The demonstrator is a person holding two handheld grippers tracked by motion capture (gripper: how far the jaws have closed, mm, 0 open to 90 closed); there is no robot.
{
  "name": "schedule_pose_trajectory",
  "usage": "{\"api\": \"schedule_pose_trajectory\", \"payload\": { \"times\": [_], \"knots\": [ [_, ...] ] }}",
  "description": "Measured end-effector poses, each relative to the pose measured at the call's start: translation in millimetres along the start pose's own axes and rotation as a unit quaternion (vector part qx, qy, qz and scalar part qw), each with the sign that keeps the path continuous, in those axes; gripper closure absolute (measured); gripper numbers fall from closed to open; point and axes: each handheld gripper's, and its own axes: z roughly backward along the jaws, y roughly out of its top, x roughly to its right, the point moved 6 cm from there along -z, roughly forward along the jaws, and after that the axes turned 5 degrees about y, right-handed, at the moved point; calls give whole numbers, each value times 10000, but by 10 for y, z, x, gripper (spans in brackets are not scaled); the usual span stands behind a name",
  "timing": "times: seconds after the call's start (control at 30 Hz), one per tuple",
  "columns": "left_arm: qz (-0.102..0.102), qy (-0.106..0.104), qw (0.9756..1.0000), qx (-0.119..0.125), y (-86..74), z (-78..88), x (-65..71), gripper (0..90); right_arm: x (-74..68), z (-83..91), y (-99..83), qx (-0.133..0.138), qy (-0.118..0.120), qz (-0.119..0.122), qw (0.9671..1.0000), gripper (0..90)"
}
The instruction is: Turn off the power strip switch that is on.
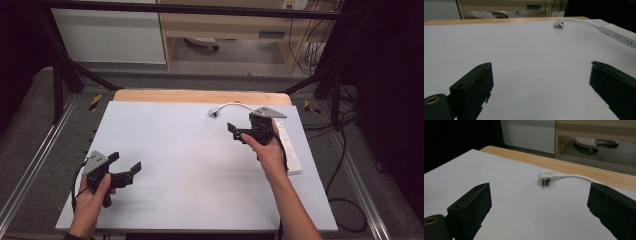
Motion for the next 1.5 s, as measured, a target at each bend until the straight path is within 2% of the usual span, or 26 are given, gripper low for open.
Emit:
{"api": "schedule_pose_trajectory", "payload": {
  "times": [0.17,0.47,1.5],
  "knots": [
    [-11,8,10000,-2,-2,-5,-1,52,162,104,28,88,-172,-104,9998,63],
    [7,6,10000,-7,-6,-9,2,52,318,182,34,107,-354,-142,9992,75],
    [-3,-16,10000,23,6,11,11,53,650,380,-35,91,-725,-333,9968,112]
  ]
}}
